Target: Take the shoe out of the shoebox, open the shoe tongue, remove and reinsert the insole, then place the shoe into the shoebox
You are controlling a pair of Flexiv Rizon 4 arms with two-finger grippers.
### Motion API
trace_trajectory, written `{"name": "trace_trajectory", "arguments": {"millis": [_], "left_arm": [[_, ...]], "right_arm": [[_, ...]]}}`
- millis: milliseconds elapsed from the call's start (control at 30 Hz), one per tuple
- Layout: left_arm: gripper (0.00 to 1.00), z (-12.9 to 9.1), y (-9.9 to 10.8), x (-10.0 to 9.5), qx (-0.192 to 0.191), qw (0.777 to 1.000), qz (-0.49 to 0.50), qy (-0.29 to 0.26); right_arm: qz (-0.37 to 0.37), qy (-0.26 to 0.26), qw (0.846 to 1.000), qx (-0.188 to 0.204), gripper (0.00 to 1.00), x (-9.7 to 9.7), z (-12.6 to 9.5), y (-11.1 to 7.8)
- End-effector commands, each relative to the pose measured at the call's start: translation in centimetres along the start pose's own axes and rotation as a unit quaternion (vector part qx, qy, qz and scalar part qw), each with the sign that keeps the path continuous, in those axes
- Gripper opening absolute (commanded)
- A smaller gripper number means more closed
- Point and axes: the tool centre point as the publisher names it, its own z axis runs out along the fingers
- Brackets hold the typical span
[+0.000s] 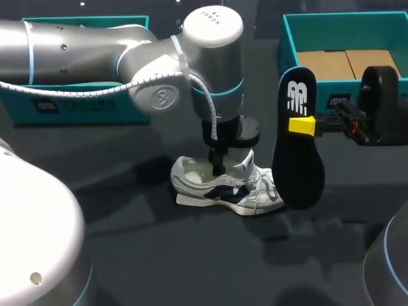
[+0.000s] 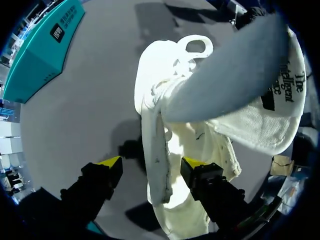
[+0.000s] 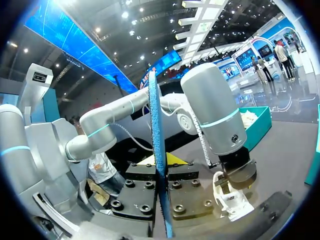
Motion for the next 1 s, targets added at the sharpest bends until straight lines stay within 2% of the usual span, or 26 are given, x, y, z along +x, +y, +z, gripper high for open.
{"name": "trace_trajectory", "arguments": {"millis": [33,100,167,200,567,667,767,1000], "left_arm": [[0.53,0.7,-0.2,-0.2,0.0,1.0,0.002,0.004],[0.38,0.7,-0.1,-0.1,-0.001,1.0,0.002,0.006],[0.05,0.8,0.0,0.0,0.001,1.0,0.005,0.011],[0.0,0.8,0.0,0.0,0.001,1.0,0.006,0.012],[0.0,-0.4,0.3,0.6,0.0,0.999,0.031,0.027],[0.0,-1.6,0.2,0.9,-0.004,0.997,0.065,0.044],[0.0,-3.8,0.1,1.0,0.009,0.993,0.103,0.058],[0.0,-3.8,0.1,1.0,0.009,0.993,0.103,0.058]], "right_arm": [[0.001,-0.001,1.0,0.0,0.0,0.0,0.1,0.0],[0.001,-0.001,1.0,0.0,0.0,0.0,0.1,0.0],[0.001,-0.001,1.0,0.0,0.0,0.0,0.1,0.0],[0.001,-0.001,1.0,0.0,0.0,0.0,0.1,0.0],[0.001,-0.001,1.0,0.0,0.0,0.0,0.1,0.0],[0.001,-0.001,1.0,0.0,0.0,0.0,0.1,0.0],[0.001,-0.001,1.0,0.0,0.0,0.0,0.1,0.0],[0.001,-0.001,1.0,0.0,0.0,0.0,0.1,0.0]]}}
